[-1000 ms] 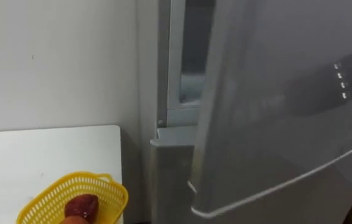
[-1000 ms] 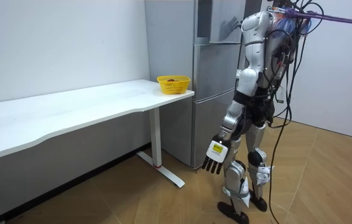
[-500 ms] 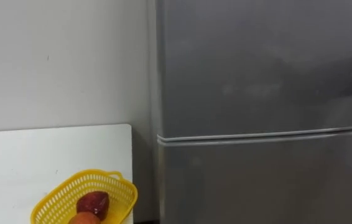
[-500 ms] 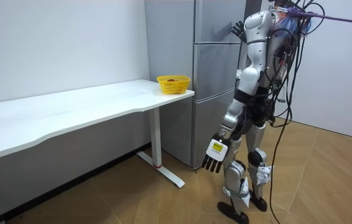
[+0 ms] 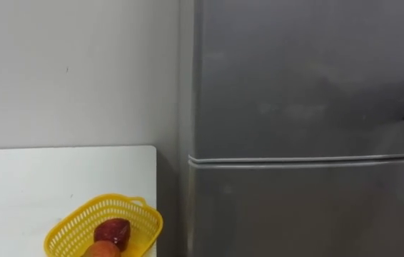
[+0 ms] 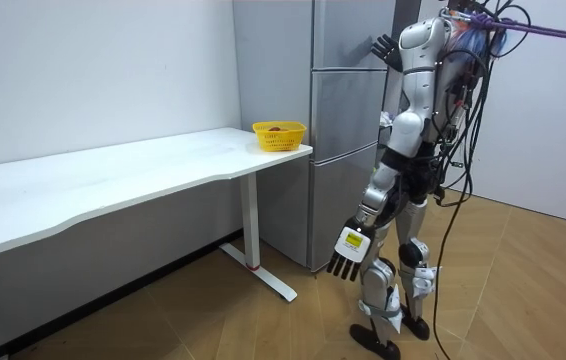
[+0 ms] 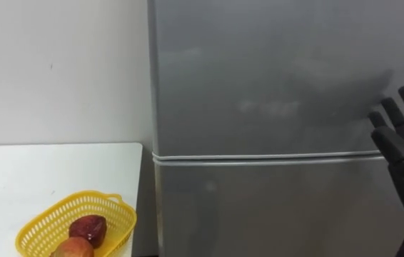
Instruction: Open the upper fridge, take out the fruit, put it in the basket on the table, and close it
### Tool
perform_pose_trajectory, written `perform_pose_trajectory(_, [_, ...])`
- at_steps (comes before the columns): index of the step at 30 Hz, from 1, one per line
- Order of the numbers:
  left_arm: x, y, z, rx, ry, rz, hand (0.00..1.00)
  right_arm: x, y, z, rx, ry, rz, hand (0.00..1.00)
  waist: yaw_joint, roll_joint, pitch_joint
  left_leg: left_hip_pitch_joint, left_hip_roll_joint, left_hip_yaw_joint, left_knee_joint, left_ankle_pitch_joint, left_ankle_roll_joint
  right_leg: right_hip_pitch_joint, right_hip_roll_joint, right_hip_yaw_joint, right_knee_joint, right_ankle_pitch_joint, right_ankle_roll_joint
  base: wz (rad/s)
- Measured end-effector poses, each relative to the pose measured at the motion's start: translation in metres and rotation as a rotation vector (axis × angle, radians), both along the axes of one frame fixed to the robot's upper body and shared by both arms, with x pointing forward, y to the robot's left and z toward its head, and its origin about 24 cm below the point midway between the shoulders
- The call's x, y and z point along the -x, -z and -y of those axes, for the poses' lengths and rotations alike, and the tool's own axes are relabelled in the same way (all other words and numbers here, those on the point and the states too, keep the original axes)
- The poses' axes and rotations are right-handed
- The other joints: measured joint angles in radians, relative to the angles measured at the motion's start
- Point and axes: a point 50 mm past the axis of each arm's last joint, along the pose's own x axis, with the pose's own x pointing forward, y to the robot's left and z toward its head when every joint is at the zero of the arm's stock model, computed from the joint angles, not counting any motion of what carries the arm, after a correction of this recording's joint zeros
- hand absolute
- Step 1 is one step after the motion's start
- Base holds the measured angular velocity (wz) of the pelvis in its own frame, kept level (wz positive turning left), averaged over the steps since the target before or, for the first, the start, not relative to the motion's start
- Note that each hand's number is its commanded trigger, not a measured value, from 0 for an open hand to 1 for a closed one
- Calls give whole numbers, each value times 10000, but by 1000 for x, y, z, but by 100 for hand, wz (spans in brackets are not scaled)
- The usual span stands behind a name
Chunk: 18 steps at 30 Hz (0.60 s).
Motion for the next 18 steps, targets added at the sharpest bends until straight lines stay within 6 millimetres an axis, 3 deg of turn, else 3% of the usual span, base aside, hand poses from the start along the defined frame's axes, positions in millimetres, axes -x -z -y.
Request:
perform_pose_trajectory(12, [2,0,-1,-371,-118,-148,0,9,0,25,-987,2285,-1087,0,-252,52,27,-30,-6,-42,-6,-2,1,-4,2,-22,-17,0,0,0])
perform_pose_trajectory(18, [-3,-2,-4,-763,-94,-54,0,14,16,41,-1892,3776,-2470,0,-548,122,34,-89,-10,-50,-5,7,7,-55,-14,-101,0,0,0,1])
